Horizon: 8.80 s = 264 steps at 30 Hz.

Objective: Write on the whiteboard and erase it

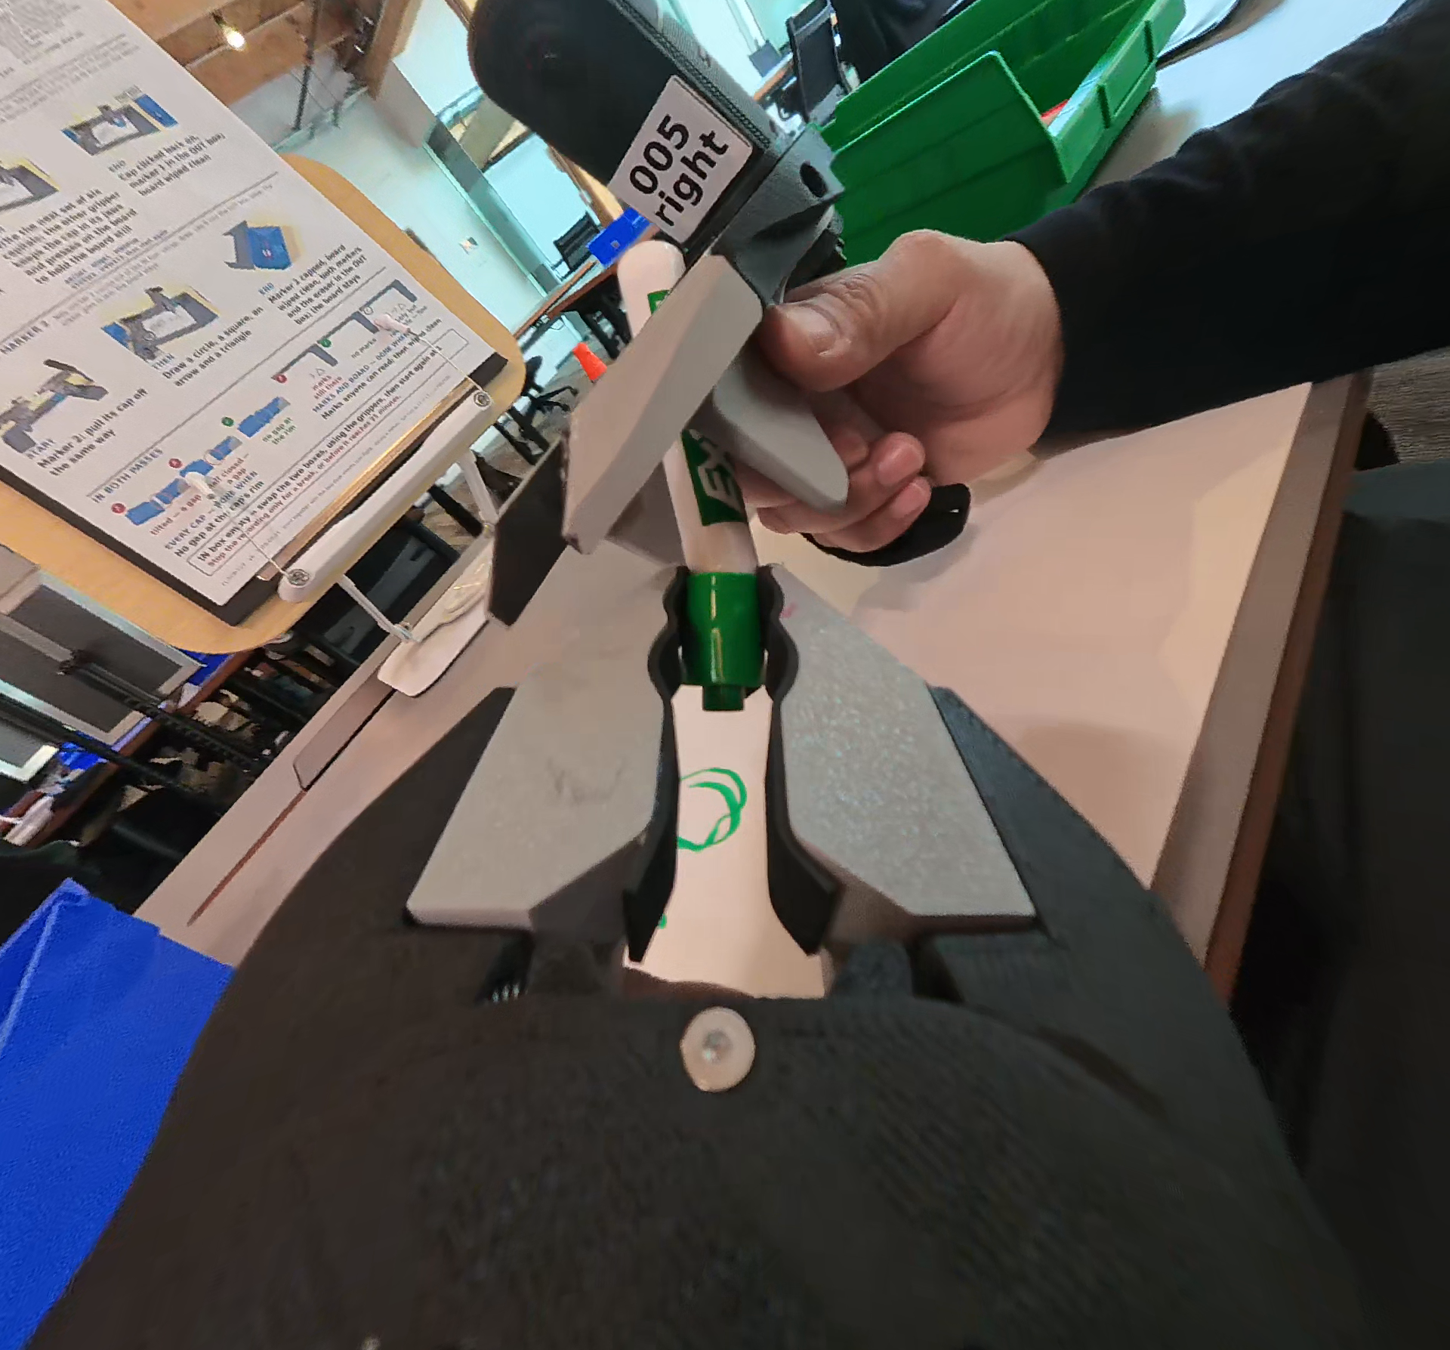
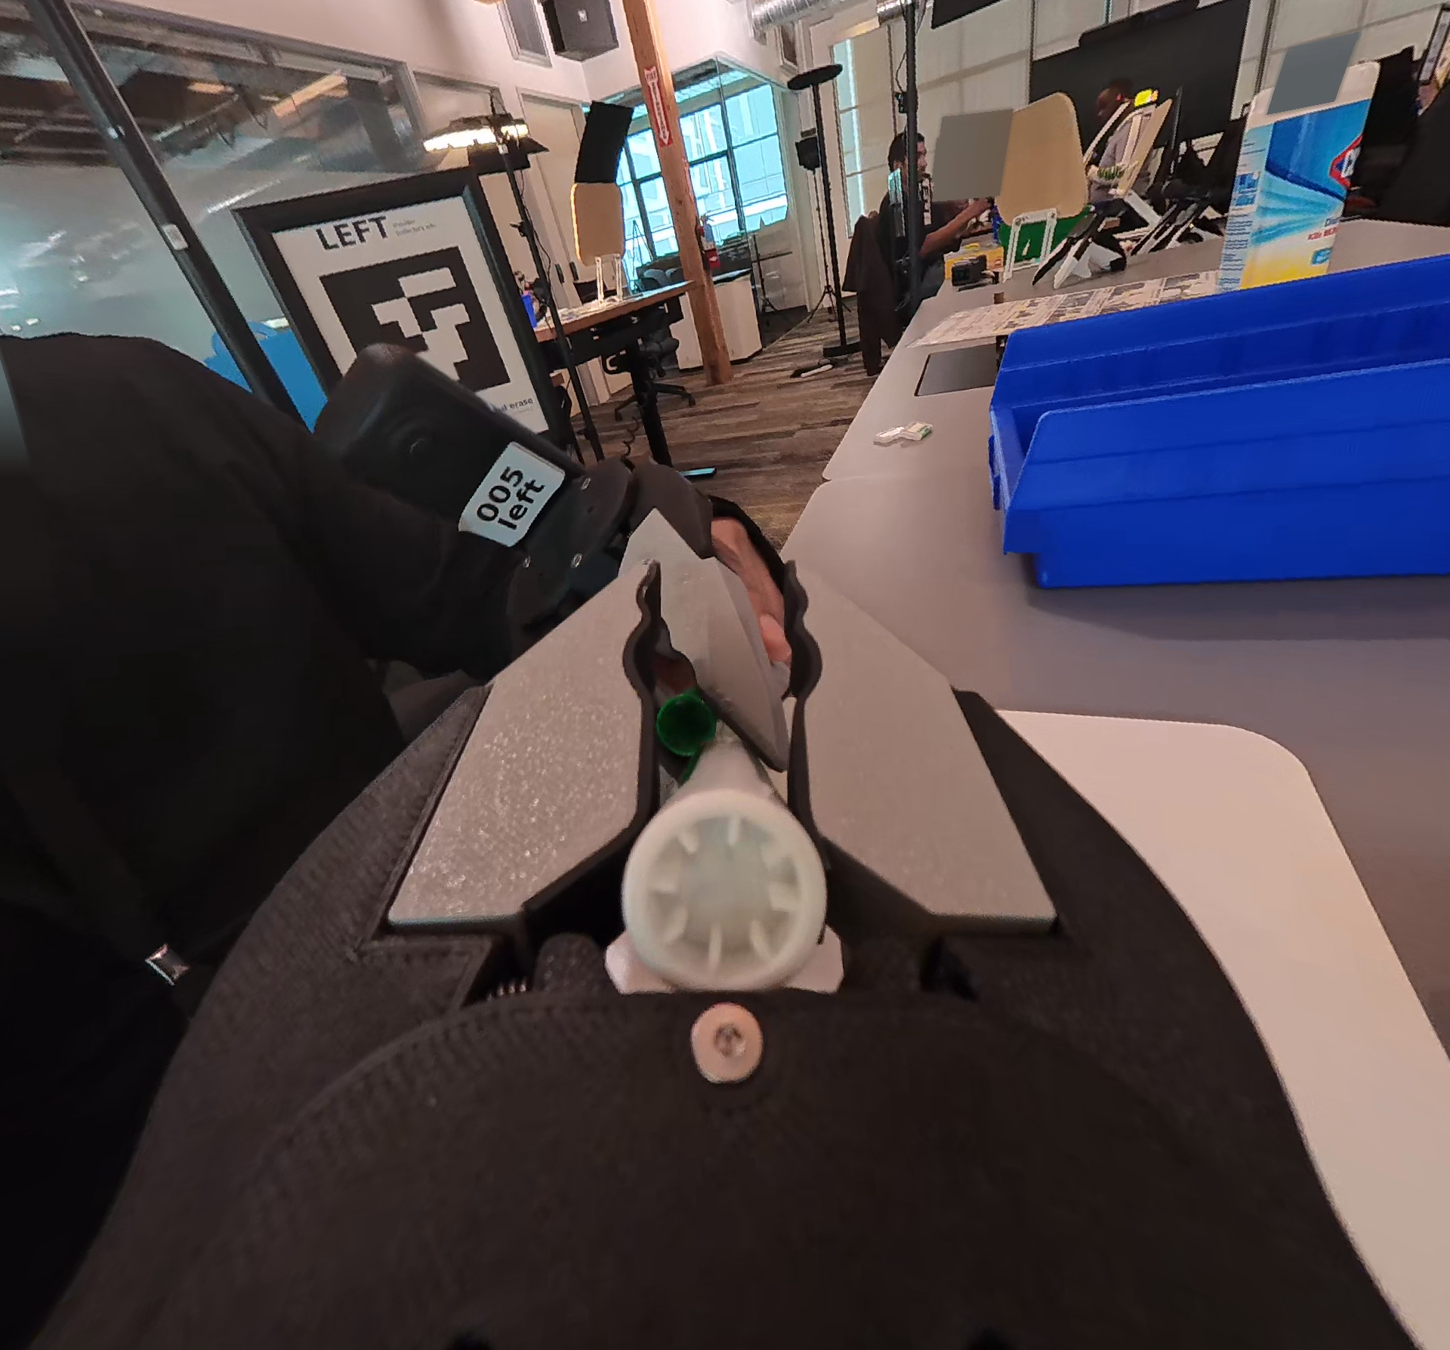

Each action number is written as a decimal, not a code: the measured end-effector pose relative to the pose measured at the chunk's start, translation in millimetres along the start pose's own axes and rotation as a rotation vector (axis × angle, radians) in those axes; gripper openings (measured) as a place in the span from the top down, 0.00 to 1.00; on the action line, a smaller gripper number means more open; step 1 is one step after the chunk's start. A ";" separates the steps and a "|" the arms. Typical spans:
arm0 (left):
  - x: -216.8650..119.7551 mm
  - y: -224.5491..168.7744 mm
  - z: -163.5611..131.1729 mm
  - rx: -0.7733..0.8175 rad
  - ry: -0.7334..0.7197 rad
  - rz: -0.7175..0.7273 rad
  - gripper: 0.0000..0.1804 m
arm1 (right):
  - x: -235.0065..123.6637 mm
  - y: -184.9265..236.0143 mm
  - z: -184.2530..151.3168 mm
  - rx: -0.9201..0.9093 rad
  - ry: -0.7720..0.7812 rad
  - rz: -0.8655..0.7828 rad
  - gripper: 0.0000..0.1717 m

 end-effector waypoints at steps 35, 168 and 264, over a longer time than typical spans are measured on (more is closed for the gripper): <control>-15.8 12.8 -4.9 -0.138 0.008 -0.077 0.92 | -6.2 -5.4 -3.0 -0.072 0.073 -0.075 0.85; -8.7 66.3 -60.3 -0.468 0.126 -0.036 0.92 | -30.8 -68.5 -36.0 0.004 0.350 -0.527 0.91; -8.8 62.7 -59.2 -0.452 0.131 -0.035 0.92 | -29.6 -86.9 -51.4 -0.055 0.498 -0.647 0.92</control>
Point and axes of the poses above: each gripper's, where its closed fingertips meet, x out along the fingers, z out of its top, y = z × x across the jaws, the point moved 3 cm from there along -x, back along the fingers, and after that the axes turned 1 degree about -z, right-handed, at the moved point
